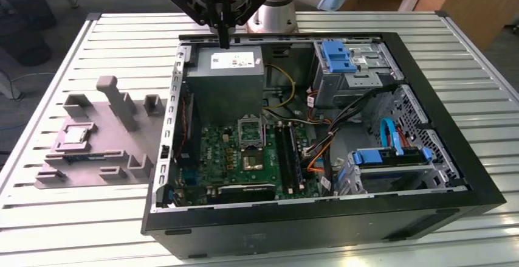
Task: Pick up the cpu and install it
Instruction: 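Reach for the cpu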
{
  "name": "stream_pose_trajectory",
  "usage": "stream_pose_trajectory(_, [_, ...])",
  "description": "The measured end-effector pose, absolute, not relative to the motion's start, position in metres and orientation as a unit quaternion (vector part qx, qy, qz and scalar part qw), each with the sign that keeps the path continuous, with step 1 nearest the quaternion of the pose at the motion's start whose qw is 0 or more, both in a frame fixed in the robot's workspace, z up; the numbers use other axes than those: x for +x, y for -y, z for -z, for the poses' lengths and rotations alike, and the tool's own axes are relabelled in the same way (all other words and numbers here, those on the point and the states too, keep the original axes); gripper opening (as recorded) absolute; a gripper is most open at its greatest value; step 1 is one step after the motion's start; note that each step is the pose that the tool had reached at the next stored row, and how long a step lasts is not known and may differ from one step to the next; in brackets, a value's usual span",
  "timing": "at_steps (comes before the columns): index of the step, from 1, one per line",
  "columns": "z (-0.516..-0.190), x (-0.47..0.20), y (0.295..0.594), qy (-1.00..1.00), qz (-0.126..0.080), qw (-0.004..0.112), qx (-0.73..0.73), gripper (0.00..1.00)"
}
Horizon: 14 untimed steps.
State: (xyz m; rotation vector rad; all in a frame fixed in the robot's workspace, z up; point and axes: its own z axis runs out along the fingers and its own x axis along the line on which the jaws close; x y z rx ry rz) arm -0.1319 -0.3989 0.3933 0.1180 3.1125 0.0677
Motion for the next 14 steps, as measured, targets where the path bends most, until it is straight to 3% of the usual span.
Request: stream_pose_trajectory(14, [-0.3933, -0.1349, 0.3989, -0.999, -0.022, 0.013, 0.038, 0.11])
